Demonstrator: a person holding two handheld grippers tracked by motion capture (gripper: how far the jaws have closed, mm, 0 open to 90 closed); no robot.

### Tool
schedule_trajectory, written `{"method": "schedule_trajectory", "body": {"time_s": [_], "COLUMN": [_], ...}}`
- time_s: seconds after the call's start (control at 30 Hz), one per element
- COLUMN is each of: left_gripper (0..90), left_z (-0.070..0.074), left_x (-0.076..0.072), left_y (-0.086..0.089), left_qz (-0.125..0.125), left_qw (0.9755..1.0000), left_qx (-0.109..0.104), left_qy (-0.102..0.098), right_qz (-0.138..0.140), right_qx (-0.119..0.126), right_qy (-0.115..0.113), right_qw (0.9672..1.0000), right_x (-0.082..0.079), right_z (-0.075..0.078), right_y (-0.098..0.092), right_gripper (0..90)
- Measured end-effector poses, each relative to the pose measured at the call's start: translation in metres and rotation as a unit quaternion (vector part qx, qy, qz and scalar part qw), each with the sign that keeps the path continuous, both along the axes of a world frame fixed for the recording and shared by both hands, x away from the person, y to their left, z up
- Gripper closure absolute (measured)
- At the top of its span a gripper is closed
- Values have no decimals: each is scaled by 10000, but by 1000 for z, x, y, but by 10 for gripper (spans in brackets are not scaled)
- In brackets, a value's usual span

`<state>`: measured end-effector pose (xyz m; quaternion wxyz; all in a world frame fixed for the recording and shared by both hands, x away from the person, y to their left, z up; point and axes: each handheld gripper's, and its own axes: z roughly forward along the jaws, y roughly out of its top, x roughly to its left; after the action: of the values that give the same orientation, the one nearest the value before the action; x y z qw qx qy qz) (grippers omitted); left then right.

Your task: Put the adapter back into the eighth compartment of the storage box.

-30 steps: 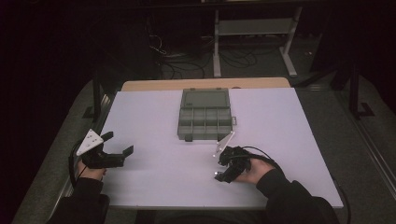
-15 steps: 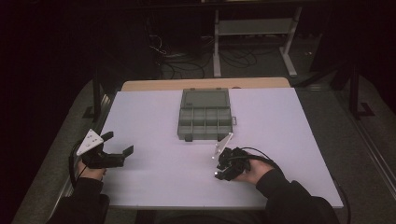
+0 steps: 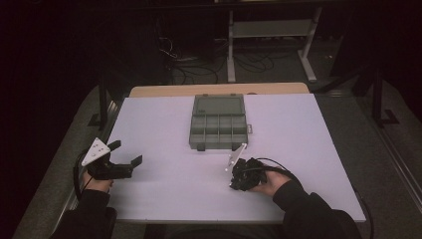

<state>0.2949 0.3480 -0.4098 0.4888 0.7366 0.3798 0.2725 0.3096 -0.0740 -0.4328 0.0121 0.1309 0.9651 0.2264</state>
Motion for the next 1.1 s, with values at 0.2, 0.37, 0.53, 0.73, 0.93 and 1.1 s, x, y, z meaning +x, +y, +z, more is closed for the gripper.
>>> {"method": "schedule_trajectory", "body": {"time_s": [0.2,0.37,0.53,0.73,0.93,1.1], "left_gripper": [0,0,0,0,0,0], "left_z": [0,0,0,0,0,0], "left_x": [0,0,0,0,0,0], "left_y": [0,0,0,1,1,1], "left_qz": [3,6,14,19,29,32], "left_qw": [10000,10000,10000,10000,10000,10000], "left_qx": [-3,-4,-3,-8,-9,-9], "left_qy": [2,5,11,10,11,13], "right_qz": [6,-36,-78,-138,-194,-226], "right_qx": [16,88,155,209,298,318], "right_qy": [50,26,-10,-41,-86,-102], "right_qw": [10000,10000,9998,9997,9993,9992], "right_x": [1,3,5,7,10,12], "right_z": [0,5,9,14,19,22], "right_y": [0,-2,-5,-9,-13,-15], "right_gripper": [747,746,746,746,746,747]}}
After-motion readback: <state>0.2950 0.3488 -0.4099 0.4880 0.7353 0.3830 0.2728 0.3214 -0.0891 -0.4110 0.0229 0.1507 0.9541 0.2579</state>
